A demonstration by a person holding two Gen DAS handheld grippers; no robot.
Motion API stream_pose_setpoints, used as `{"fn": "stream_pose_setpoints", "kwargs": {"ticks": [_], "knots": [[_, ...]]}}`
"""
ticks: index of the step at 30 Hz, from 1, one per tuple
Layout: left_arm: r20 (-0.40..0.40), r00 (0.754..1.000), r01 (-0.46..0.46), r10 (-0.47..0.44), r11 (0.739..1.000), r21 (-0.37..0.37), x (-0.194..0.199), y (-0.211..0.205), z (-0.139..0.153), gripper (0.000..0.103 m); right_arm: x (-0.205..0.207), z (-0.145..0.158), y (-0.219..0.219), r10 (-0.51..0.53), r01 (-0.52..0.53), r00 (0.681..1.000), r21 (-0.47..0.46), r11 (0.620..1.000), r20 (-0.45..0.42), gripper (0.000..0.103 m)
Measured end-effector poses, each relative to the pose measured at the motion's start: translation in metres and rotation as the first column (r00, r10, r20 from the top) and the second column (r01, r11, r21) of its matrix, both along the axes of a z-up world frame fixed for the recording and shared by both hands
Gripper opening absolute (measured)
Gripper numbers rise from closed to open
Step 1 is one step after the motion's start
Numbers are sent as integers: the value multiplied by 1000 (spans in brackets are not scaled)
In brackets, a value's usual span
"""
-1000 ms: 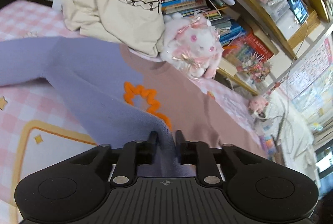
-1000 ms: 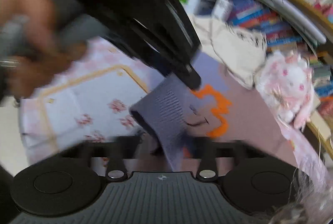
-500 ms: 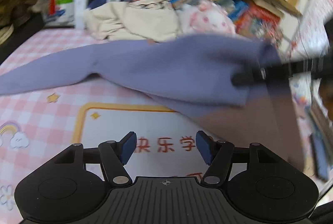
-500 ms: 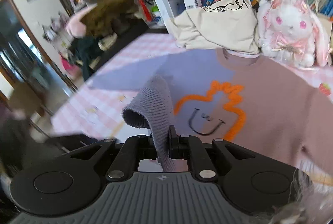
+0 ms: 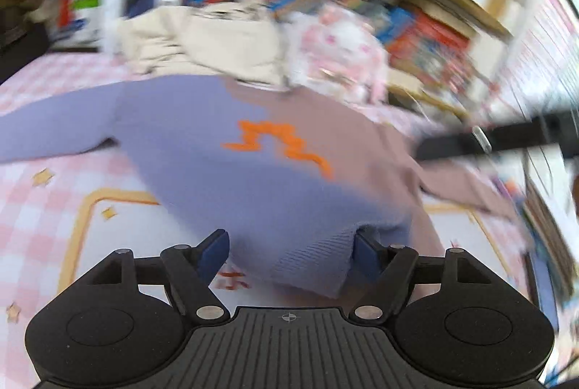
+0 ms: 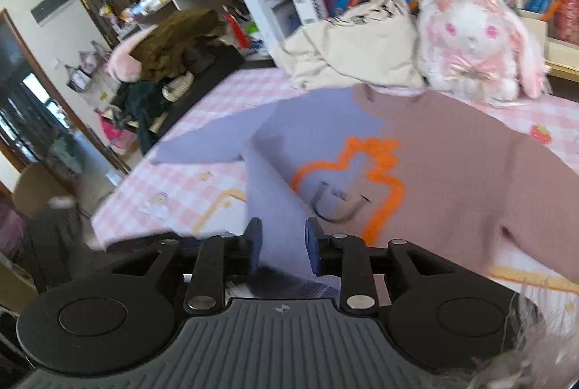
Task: Fold clothes
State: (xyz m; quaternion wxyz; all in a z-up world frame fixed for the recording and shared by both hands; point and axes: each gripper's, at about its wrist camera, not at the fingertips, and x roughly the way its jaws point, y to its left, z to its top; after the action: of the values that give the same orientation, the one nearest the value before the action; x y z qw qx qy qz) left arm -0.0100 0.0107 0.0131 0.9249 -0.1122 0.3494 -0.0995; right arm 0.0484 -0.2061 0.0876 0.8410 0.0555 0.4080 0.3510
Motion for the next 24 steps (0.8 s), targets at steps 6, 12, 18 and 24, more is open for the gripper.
{"fn": "stream_pose_setpoints", "kwargs": {"ticks": [6,12,18,24], "knots": [[-26,998,-56,56,998,13,-4,12,-2,76,-24,-38,-22,-30,22,997,-120,993,-68,36],[-111,993,-42,42,999,-2,-2,7,-14,76,-41,-70,-35,-94,67,985,-182,981,-144,36],[-13,1000,-19,22,977,215,-24,5,4,0,-55,-84,-31,-121,79,984,-285,955,-131,34],[94,995,-47,9,912,408,-53,16,28,0,-63,-85,-22,-86,50,993,-358,932,-86,34]]}}
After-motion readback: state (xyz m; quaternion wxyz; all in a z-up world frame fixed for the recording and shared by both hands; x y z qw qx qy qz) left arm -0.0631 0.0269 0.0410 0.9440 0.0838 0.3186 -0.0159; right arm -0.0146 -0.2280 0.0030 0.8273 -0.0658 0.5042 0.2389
